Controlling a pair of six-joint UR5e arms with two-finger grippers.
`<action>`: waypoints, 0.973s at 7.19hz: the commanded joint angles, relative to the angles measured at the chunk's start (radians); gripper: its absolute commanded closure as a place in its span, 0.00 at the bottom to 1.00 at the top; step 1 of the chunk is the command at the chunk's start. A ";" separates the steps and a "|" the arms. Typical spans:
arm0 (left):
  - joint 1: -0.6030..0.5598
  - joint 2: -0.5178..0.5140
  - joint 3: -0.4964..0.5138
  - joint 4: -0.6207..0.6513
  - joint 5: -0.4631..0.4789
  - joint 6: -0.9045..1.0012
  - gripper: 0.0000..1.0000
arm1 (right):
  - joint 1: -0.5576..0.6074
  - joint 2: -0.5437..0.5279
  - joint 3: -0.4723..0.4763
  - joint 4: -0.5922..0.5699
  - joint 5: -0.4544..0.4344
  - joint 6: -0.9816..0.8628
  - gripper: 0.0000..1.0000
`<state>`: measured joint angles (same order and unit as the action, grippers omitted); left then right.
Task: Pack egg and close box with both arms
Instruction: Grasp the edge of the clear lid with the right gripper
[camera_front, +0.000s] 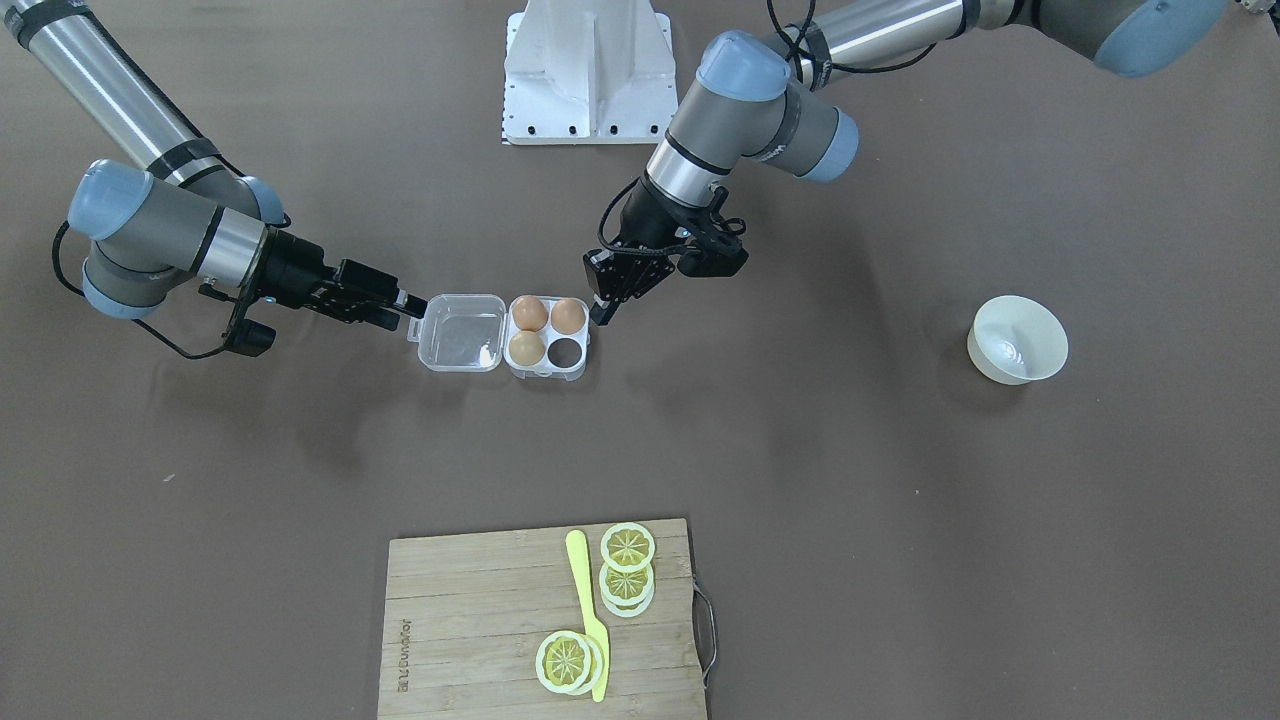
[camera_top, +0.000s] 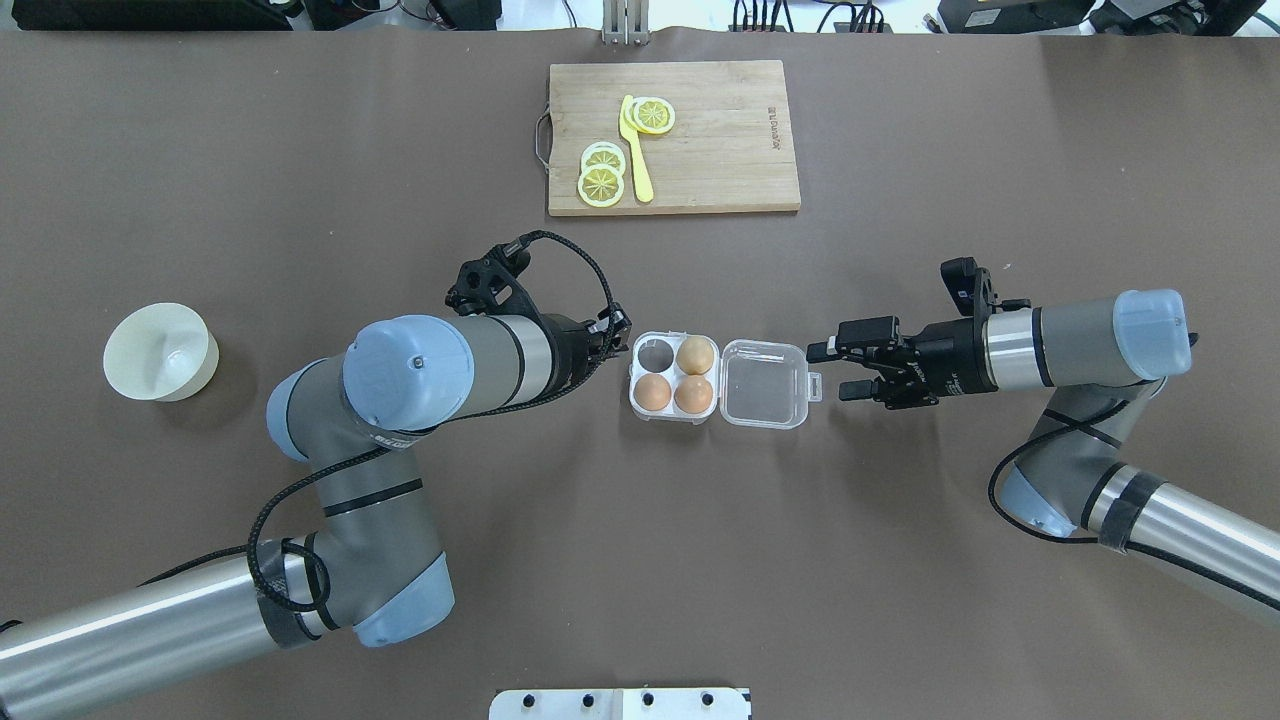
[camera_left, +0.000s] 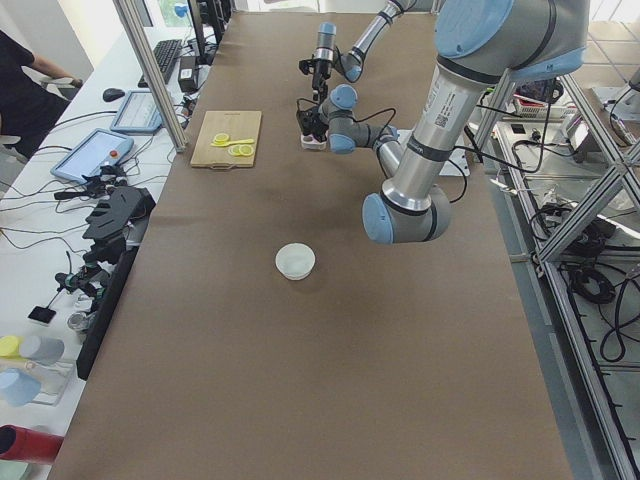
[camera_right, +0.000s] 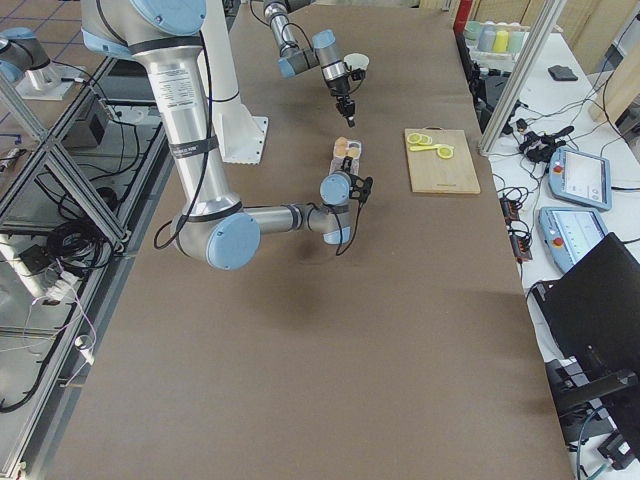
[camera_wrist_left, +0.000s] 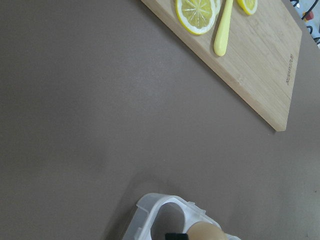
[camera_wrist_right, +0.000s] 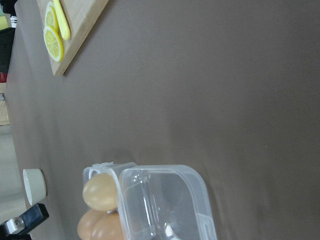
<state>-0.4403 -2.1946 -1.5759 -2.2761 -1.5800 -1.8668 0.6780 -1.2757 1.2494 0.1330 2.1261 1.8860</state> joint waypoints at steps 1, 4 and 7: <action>0.000 -0.010 -0.001 0.013 0.000 0.000 1.00 | -0.001 0.002 -0.010 0.007 -0.002 -0.001 0.14; 0.000 -0.008 -0.001 0.013 0.000 0.000 1.00 | -0.005 0.009 -0.011 0.007 -0.002 -0.002 0.14; 0.000 -0.008 -0.006 0.013 -0.002 0.000 1.00 | -0.011 0.012 -0.021 0.005 -0.002 -0.007 0.19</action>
<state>-0.4403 -2.2028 -1.5804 -2.2626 -1.5813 -1.8669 0.6707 -1.2657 1.2331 0.1382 2.1249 1.8814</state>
